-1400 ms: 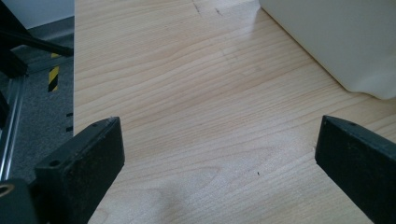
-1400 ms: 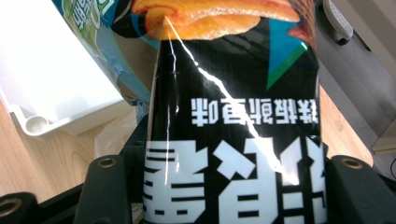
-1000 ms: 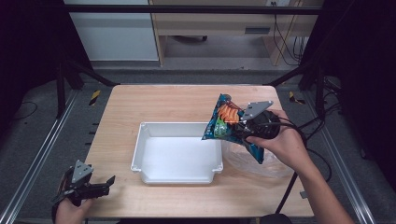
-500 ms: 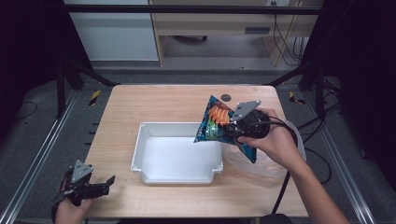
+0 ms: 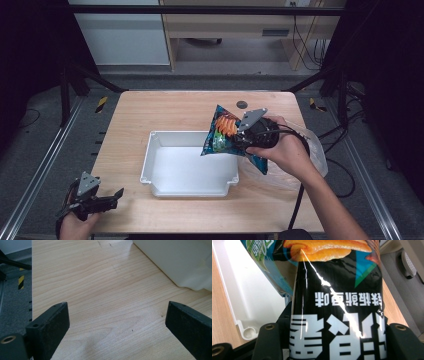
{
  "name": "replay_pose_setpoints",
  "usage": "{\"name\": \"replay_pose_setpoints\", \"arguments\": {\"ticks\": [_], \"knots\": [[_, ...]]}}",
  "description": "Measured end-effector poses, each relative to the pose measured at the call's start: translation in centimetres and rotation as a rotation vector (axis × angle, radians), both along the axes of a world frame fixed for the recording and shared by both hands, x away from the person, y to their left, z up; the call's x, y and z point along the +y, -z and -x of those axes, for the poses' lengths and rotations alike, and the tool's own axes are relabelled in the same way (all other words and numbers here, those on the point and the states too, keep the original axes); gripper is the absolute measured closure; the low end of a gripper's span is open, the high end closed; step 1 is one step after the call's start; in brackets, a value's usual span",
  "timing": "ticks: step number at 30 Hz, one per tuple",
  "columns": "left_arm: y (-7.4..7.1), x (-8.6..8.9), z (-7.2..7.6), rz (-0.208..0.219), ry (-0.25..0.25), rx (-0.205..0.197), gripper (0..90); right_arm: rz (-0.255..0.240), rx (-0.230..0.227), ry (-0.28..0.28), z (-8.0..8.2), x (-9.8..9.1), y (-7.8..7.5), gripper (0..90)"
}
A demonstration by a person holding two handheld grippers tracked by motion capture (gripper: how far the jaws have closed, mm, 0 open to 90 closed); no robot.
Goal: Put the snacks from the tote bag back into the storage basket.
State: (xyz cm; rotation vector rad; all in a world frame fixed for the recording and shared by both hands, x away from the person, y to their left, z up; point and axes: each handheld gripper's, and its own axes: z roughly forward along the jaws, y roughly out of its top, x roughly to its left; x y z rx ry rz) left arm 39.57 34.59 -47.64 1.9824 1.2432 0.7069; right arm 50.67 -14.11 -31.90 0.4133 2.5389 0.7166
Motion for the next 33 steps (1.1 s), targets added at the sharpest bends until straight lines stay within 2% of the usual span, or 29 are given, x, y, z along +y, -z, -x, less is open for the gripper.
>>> {"name": "replay_pose_setpoints", "arguments": {"ticks": [10, 16, 33], "knots": [[-0.2, 0.0, 0.1, 0.003, -0.007, -0.011, 7.0, 0.019, 0.012, -0.023, -0.3, 1.0, 0.4, 41.0], [-0.2, 0.0, 0.1, 0.011, -0.021, 0.004, 8.1, 0.027, 0.017, -0.040, -0.5, 1.9, 0.6, 41.0], [-0.3, -0.1, 0.1, 0.002, -0.020, 0.022, 12.8, 0.056, 0.029, -0.081, -1.2, 4.6, 1.3, 41.0]]}}
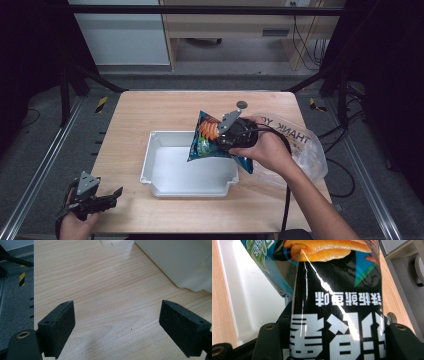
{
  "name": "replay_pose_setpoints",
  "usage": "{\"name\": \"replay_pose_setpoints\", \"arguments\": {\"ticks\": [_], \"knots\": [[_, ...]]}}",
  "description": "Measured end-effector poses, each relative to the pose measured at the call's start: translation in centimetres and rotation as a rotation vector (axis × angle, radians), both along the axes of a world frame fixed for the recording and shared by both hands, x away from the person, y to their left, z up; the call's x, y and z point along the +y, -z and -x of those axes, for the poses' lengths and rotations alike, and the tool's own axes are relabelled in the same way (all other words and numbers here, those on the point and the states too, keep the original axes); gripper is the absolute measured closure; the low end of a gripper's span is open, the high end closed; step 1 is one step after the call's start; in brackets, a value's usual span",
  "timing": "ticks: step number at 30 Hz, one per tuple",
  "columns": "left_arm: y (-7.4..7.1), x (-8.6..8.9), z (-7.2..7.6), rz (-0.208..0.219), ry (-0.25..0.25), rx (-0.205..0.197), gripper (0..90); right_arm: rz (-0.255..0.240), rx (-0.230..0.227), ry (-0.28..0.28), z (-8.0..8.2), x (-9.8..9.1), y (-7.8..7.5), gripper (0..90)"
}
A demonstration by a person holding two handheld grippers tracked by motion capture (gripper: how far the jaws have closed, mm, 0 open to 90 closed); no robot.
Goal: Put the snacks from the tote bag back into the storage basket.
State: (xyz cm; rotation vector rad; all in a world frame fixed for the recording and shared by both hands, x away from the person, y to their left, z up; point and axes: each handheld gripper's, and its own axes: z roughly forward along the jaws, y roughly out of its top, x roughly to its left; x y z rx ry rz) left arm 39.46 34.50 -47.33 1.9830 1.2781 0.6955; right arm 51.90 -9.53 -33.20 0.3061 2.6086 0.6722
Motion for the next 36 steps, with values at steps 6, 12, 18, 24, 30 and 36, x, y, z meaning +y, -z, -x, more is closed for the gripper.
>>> {"name": "replay_pose_setpoints", "arguments": {"ticks": [6, 12, 18, 24, 30, 36], "knots": [[0.0, 0.0, 0.0, -0.003, -0.002, 0.001, 10.1, 0.010, 0.003, -0.015, -0.2, 0.7, 0.2, 41.0], [0.0, 0.0, -0.1, 0.002, -0.008, 0.000, 8.5, 0.011, 0.007, -0.022, -0.2, 1.3, 0.3, 41.1], [0.0, 0.0, -0.1, 0.008, -0.010, 0.000, 7.5, 0.015, 0.009, -0.034, -0.2, 1.7, 0.6, 41.0], [0.0, 0.0, -0.1, 0.010, -0.007, -0.002, 7.2, 0.023, 0.018, -0.041, -0.3, 2.2, 1.0, 41.1], [0.0, -0.1, -0.1, 0.010, -0.005, -0.001, 7.1, 0.024, 0.027, -0.052, -0.2, 2.9, 1.3, 41.1], [0.0, -0.1, -0.1, 0.008, -0.003, 0.000, 7.0, 0.026, 0.025, -0.072, -0.2, 3.6, 1.6, 41.1]]}}
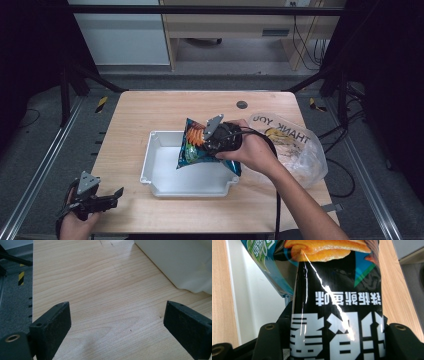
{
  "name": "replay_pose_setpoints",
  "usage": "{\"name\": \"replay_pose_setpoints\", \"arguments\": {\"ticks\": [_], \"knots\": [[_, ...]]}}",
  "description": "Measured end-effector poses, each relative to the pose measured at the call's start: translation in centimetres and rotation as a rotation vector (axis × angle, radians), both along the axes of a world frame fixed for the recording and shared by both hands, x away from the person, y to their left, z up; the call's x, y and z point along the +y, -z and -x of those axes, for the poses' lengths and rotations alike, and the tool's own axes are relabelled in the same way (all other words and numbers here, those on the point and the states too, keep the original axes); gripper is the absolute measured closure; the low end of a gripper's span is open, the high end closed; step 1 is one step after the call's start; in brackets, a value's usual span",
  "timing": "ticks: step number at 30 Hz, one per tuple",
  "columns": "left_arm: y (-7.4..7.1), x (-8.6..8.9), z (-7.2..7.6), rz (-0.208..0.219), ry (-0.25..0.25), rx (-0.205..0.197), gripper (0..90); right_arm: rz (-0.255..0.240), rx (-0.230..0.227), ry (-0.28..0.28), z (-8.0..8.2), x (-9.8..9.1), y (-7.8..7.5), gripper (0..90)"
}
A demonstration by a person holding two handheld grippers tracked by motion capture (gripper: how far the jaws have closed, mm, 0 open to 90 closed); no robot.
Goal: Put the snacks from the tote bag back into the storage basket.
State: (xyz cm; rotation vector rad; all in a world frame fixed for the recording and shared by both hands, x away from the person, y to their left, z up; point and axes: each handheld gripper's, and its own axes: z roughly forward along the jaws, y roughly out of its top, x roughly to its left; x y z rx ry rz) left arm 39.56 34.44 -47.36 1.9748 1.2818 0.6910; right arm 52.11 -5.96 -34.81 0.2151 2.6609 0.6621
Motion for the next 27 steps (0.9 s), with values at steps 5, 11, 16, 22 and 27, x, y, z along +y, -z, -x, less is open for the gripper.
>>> {"name": "replay_pose_setpoints", "arguments": {"ticks": [5, 11, 16, 22, 27], "knots": [[0.0, 0.1, 0.0, 0.001, -0.003, 0.000, 7.0, 0.002, 0.007, -0.002, 0.0, 0.3, 0.2, 41.1], [0.0, 0.0, 0.0, 0.002, 0.003, -0.001, 6.9, -0.002, 0.007, -0.013, 0.0, 0.8, 0.3, 41.1], [0.0, -0.1, 0.0, 0.005, 0.008, -0.005, 6.7, -0.003, 0.007, -0.020, 0.1, 1.2, 0.4, 41.1], [0.1, -0.1, 0.0, 0.006, 0.011, -0.001, 6.7, -0.014, 0.012, -0.031, 0.2, 1.7, 0.6, 41.2], [0.1, -0.2, 0.0, 0.006, 0.007, 0.001, 6.3, -0.023, 0.009, -0.032, 0.2, 2.0, 0.6, 41.2]]}}
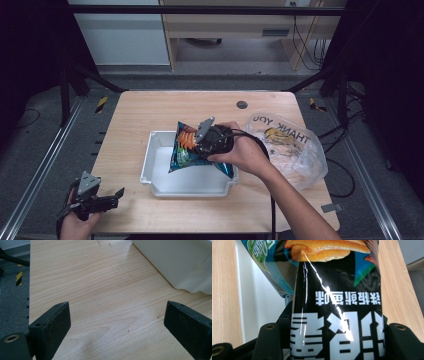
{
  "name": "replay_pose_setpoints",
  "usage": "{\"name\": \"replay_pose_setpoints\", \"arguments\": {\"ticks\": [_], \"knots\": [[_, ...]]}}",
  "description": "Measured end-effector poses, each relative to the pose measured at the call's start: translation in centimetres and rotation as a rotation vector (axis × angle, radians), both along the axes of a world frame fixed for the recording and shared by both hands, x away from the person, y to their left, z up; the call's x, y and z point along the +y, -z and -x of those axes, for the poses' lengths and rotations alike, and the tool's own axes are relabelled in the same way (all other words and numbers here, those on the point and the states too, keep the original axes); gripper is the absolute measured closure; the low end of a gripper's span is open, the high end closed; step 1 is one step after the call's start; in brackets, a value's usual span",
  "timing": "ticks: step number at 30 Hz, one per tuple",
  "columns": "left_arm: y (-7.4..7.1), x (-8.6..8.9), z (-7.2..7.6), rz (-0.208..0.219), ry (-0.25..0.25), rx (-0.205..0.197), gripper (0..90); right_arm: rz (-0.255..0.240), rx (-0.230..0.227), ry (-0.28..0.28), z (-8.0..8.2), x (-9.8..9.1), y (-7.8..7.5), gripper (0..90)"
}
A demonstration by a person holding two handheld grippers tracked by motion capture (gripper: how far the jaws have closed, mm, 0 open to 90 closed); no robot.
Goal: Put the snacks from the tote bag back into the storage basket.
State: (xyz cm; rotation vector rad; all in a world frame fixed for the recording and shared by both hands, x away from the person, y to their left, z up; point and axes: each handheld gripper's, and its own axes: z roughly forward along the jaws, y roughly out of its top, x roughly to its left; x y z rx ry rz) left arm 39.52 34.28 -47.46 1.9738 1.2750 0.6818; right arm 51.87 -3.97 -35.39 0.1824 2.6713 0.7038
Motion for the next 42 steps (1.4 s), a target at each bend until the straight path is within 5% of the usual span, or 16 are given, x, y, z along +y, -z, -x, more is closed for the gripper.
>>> {"name": "replay_pose_setpoints", "arguments": {"ticks": [23, 42], "knots": [[0.1, 0.2, -0.1, 0.004, -0.004, 0.000, 2.2, -0.024, 0.001, -0.038, -0.2, 2.1, 0.9, 41.3], [0.0, 0.1, -0.1, 0.013, -0.003, 0.001, 2.2, -0.024, 0.044, -0.060, -0.1, 3.3, 3.5, 41.3]]}}
